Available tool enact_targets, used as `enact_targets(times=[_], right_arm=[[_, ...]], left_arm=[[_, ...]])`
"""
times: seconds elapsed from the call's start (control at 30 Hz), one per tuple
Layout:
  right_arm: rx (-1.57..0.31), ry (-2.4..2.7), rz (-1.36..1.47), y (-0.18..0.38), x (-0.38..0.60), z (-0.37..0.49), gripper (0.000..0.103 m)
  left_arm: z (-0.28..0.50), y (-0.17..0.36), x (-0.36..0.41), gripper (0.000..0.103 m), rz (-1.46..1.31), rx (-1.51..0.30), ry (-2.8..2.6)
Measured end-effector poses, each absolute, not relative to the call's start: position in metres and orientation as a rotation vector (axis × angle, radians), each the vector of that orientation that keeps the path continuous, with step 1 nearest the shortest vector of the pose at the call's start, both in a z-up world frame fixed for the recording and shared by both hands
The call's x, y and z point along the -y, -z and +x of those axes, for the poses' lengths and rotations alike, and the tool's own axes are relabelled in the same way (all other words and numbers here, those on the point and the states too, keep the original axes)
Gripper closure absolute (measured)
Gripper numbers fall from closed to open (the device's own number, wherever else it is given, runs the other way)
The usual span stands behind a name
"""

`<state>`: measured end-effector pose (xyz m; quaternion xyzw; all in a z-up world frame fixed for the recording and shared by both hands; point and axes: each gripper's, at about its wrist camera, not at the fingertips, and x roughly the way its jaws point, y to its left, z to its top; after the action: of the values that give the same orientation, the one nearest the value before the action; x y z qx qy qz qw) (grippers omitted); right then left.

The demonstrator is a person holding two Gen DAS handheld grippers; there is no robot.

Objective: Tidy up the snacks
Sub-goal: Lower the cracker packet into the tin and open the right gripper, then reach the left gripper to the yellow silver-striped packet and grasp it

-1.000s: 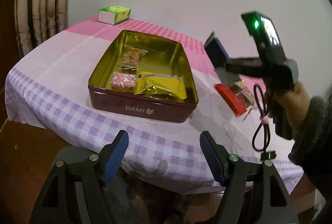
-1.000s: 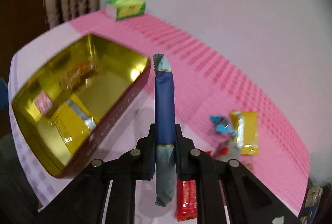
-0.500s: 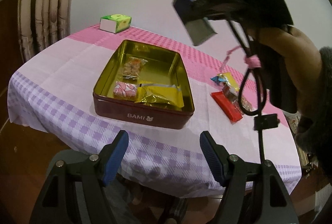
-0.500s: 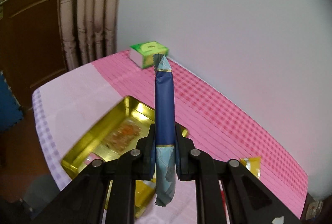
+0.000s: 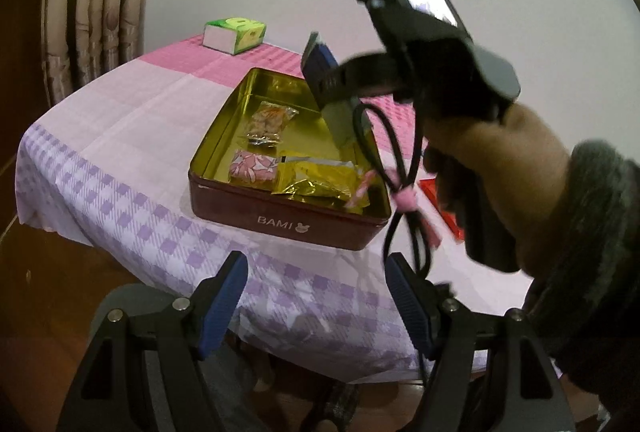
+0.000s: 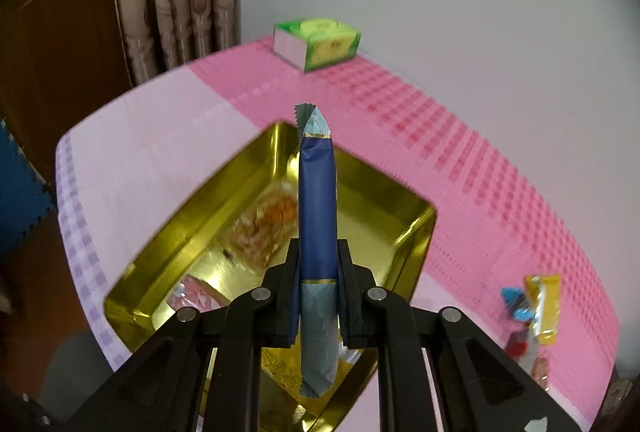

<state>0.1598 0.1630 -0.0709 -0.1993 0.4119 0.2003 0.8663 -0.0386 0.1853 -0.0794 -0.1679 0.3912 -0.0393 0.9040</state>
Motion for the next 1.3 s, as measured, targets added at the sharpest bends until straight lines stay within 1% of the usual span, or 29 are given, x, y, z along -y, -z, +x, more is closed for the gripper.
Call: enact_targets(times=[0.23, 0.5, 0.53, 0.57, 0.6, 0.63, 0.67, 0.8, 0.83, 0.9, 0.93, 0.97, 1.13, 1.23, 1.3], right_arm=[[-0.905, -0.419, -0.411, 0.097, -0.160, 0.169, 0.090], [-0.886, -0.439, -0.364, 0.095, -0.151, 0.173, 0.087], [-0.880, -0.444, -0.349, 0.092, -0.148, 0.172, 0.084], [-0.872, -0.439, -0.345, 0.090, -0.145, 0.171, 0.073], [-0.855, -0.430, -0.340, 0.087, -0.141, 0.168, 0.063], [-0.837, -0.430, -0.327, 0.082, -0.135, 0.165, 0.045], [-0.821, -0.430, -0.317, 0.078, -0.130, 0.162, 0.035], [-0.766, -0.391, -0.232, 0.063, -0.081, 0.137, 0.034], [-0.763, -0.366, -0.194, 0.062, -0.058, 0.126, 0.032], [-0.757, -0.293, -0.141, 0.066, -0.008, 0.099, 0.025], [-0.756, -0.263, -0.123, 0.069, 0.012, 0.089, 0.017], [-0.757, -0.212, -0.105, 0.074, 0.039, 0.076, 0.014], [-0.799, -0.003, 0.100, 0.110, 0.166, 0.001, 0.013], [-0.833, 0.076, 0.215, 0.128, 0.208, -0.031, 0.013], [-0.860, 0.075, 0.286, 0.131, 0.221, -0.029, 0.013]], left_arm=[[-0.032, 0.089, -0.188, 0.030, -0.359, -0.847, 0.070], [-0.027, 0.096, -0.184, 0.030, -0.356, -0.878, 0.065], [-0.027, 0.096, -0.184, 0.030, -0.354, -0.879, 0.063], [-0.027, 0.097, -0.183, 0.030, -0.352, -0.881, 0.061], [-0.027, 0.097, -0.182, 0.030, -0.350, -0.882, 0.061], [-0.027, 0.097, -0.181, 0.030, -0.346, -0.883, 0.060], [-0.026, 0.098, -0.181, 0.030, -0.340, -0.884, 0.059], [-0.027, 0.097, -0.178, 0.030, -0.309, -0.865, 0.052], [-0.027, 0.096, -0.177, 0.030, -0.295, -0.855, 0.054], [-0.027, 0.096, -0.172, 0.030, -0.265, -0.837, 0.074], [-0.027, 0.096, -0.169, 0.030, -0.253, -0.837, 0.086], [-0.025, 0.099, -0.164, 0.030, -0.234, -0.837, 0.102], [-0.010, 0.098, -0.122, 0.030, -0.121, -0.831, 0.214], [0.021, 0.089, -0.085, 0.030, -0.072, -0.821, 0.278], [0.048, 0.082, -0.062, 0.030, -0.067, -0.820, 0.293]])
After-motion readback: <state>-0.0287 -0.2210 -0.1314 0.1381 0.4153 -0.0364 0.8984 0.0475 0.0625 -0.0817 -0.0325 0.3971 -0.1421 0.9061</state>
